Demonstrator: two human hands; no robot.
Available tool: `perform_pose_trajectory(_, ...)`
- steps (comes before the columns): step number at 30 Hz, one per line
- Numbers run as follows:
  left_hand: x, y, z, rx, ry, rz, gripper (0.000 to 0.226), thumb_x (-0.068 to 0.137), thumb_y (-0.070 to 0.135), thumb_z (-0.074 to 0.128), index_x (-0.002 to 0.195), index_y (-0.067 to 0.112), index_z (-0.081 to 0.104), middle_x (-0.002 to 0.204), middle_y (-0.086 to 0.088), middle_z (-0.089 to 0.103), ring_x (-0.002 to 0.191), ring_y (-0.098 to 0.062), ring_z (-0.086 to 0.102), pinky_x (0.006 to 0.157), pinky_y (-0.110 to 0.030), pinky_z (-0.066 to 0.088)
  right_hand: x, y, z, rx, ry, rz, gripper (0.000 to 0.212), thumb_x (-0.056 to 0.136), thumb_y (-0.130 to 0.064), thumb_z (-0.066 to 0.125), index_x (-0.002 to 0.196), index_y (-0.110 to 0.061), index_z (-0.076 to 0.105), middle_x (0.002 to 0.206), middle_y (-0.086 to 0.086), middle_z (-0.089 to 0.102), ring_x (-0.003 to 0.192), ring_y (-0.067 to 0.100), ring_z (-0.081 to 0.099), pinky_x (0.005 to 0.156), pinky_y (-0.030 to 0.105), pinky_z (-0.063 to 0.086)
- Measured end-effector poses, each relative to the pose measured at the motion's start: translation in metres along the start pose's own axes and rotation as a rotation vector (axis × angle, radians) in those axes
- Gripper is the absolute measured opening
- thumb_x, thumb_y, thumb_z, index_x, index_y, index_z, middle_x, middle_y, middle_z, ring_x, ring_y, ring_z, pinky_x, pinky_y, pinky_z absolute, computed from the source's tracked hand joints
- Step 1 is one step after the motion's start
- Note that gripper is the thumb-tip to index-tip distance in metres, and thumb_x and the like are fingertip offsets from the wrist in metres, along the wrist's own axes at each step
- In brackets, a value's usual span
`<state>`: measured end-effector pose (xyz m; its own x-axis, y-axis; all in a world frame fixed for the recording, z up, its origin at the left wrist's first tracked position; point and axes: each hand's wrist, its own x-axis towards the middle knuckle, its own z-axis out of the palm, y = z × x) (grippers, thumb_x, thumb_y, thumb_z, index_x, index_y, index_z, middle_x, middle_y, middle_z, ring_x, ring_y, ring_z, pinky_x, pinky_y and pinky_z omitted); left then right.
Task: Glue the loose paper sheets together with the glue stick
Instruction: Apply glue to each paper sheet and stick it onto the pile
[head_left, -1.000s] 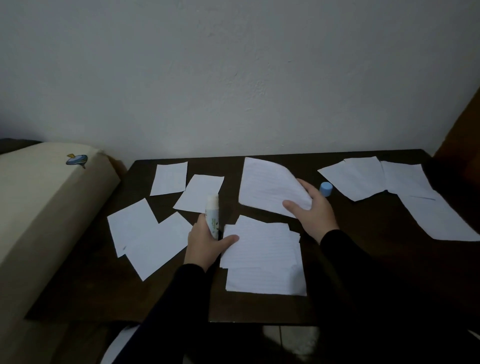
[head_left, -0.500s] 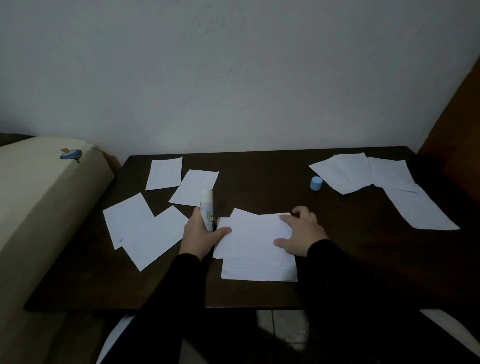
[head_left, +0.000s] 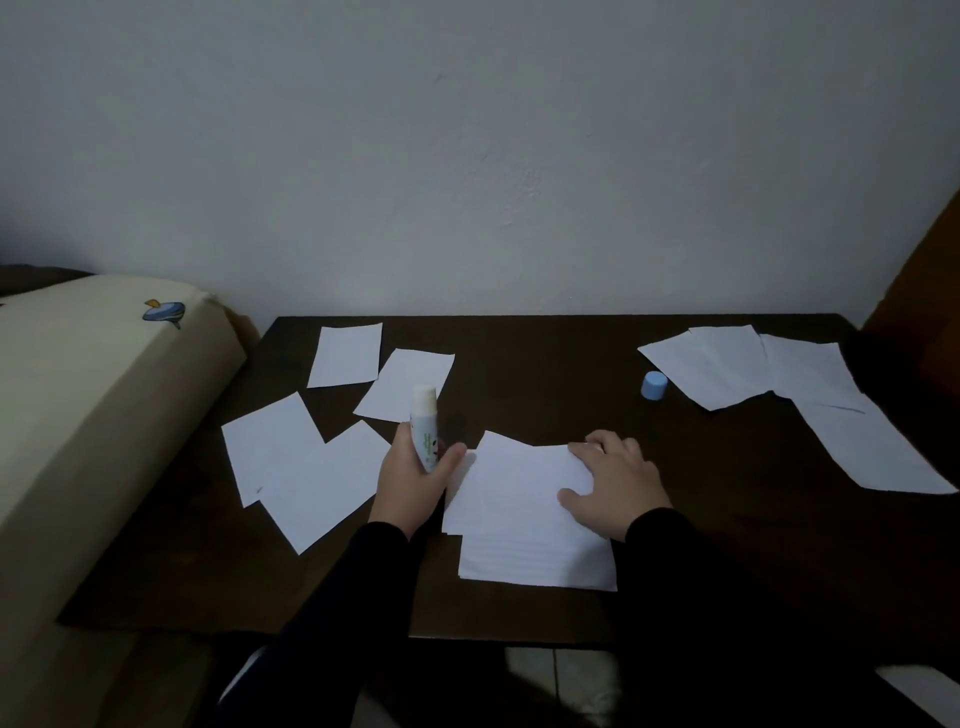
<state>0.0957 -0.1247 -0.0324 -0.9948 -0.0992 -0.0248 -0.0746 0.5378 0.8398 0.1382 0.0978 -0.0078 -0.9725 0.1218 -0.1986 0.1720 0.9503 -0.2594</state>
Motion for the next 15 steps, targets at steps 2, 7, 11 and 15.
perform_pose_trajectory(2, 0.005, 0.000, -0.005, 0.005, 0.042, 0.020, 0.047, 0.088, 0.036, 0.066, 0.125, 0.018, 0.043, 0.116, -0.003, 0.056, 0.109, -0.017, 0.054, 0.089, -0.029, 0.048, 0.007, -0.013, -0.001, 0.022, 0.046, -0.042, 0.060, 0.088, -0.047, 0.054, 0.144, -0.033, 0.036, 0.145, -0.005, 0.031, 0.132, 0.017, 0.028, 0.107, 0.036, 0.031)
perform_pose_trajectory(7, 0.036, -0.009, -0.031, 0.048, 0.152, 0.007, 0.047, 0.086, 0.035, 0.069, 0.123, 0.024, 0.042, 0.119, 0.000, 0.054, 0.110, -0.018, 0.054, 0.090, -0.032, 0.051, 0.042, -0.061, -0.007, 0.051, 0.144, -0.153, 0.051, 0.091, -0.041, 0.053, 0.140, -0.031, 0.042, 0.138, -0.003, 0.043, 0.127, 0.018, 0.036, 0.105, 0.037, 0.037)
perform_pose_trajectory(11, 0.056, -0.024, -0.056, 0.099, 0.145, -0.075, 0.058, 0.085, 0.032, 0.072, 0.131, 0.023, 0.037, 0.127, 0.000, 0.052, 0.117, -0.020, 0.052, 0.098, -0.040, 0.048, 0.075, -0.101, -0.012, 0.045, 0.115, -0.283, 0.045, 0.094, -0.037, 0.051, 0.138, -0.031, 0.045, 0.138, -0.002, 0.045, 0.127, 0.018, 0.039, 0.105, 0.038, 0.035)
perform_pose_trajectory(15, 0.056, -0.040, -0.063, 0.014, 0.115, -0.140, 0.058, 0.084, 0.021, 0.073, 0.127, 0.031, 0.036, 0.123, 0.005, 0.051, 0.115, -0.017, 0.051, 0.099, -0.039, 0.050, 0.107, -0.133, 0.000, 0.004, 0.039, -0.393, 0.045, 0.095, -0.036, 0.049, 0.139, -0.029, 0.044, 0.143, -0.003, 0.043, 0.131, 0.018, 0.037, 0.107, 0.041, 0.031)
